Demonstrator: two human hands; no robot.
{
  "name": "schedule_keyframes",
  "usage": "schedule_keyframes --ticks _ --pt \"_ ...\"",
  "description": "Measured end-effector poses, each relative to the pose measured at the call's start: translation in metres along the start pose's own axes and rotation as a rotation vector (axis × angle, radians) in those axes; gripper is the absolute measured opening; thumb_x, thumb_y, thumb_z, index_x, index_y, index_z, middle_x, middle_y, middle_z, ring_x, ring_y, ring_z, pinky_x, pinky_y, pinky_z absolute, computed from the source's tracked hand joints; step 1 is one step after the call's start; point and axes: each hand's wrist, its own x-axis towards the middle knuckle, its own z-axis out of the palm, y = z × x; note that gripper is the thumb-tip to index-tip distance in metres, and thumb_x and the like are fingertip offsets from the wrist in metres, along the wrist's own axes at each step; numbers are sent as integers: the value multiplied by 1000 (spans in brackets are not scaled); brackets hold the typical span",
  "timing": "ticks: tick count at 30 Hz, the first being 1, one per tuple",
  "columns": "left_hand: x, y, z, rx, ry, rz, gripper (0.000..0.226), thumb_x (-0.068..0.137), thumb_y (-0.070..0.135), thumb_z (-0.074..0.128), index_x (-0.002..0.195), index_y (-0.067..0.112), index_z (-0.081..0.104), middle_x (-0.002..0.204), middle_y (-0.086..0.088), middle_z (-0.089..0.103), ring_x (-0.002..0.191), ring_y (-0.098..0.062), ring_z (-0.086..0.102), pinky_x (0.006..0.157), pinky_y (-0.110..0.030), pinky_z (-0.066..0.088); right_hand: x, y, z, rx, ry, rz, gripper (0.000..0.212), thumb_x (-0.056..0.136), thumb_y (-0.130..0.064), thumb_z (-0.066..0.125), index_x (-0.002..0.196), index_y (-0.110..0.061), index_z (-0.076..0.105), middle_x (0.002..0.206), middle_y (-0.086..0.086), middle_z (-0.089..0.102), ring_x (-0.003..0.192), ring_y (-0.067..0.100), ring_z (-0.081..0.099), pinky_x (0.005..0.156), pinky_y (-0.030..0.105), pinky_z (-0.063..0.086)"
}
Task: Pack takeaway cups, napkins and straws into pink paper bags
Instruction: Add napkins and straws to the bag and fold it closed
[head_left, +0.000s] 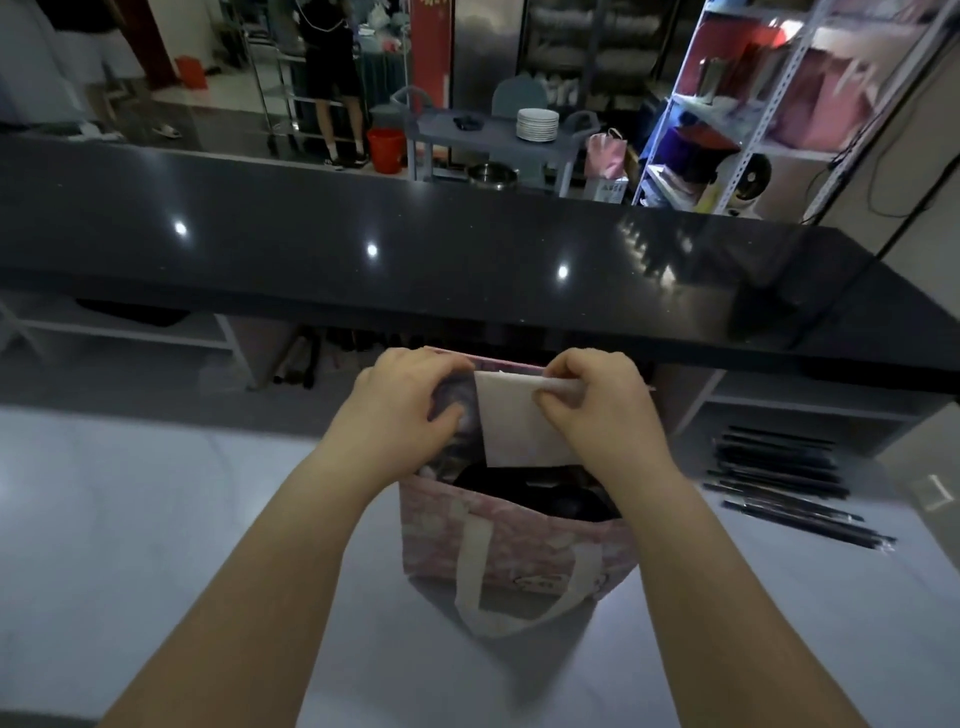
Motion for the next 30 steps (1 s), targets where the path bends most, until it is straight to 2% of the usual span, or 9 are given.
schedule_keyframes --ticks 5,9,11,15,19,22,24,26,30 --pt "3 -19 2 -56 -61 32 45 86 20 65 130 27 59 126 11 61 124 -16 45 104 -42 40 3 3 10 -151 -3 5 21 77 -23 78 95 -22 68 93 -11 63 100 18 49 87 39 44" --pt "3 -28 9 -217 -21 100 38 86 20 69 123 26 64 123 17 58 122 -8 47 105 -34 40 -8 10 3 -61 106 -6 19 78 -23 77 93 -28 66 88 -19 57 96 7 45 79 13 35" --pt "-4 -32 16 -402 18 88 34 86 30 69 120 31 65 126 22 54 123 1 46 103 -27 40 -18 21 -9 38 183 10 21 79 -22 76 92 -35 66 88 -24 59 95 4 48 82 10 36" --pt "-31 -52 30 -541 139 49 29 85 49 67 111 37 66 121 18 50 119 -5 50 97 -27 48 -54 57 -31 432 258 234 32 76 -35 76 106 -42 67 105 -18 67 102 10 61 90 37 52" --pt "-52 -71 31 -799 177 20 64 79 63 65 131 27 55 135 5 51 122 -20 56 94 -33 52 -93 94 -32 761 25 369 61 71 -54 75 128 -38 59 128 -8 63 121 14 58 102 50 44" --pt "-57 -78 29 -882 -44 7 77 67 69 74 132 34 53 131 4 59 120 -21 59 94 -36 51 -108 105 -23 935 -208 359 87 60 -56 84 138 -33 52 140 -7 54 127 18 53 101 44 48" --pt "-61 -76 34 -881 -161 -22 77 60 62 82 129 39 55 126 6 63 117 -18 61 93 -34 53 -113 104 -11 980 -291 313 81 65 -32 88 138 -32 52 138 -3 57 122 19 58 91 34 53" --pt "-69 -67 46 -847 -153 -82 68 61 46 88 123 49 58 122 16 65 113 -9 62 90 -25 54 -116 97 6 969 -207 333 62 69 -6 83 122 -35 65 114 2 71 103 19 68 79 26 55" --pt "-80 -45 72 -852 33 -220 42 76 16 81 101 47 70 99 17 73 90 -5 70 75 -22 58 -116 76 32 989 105 472 23 72 -18 73 94 -26 75 94 5 76 87 19 72 67 22 56"
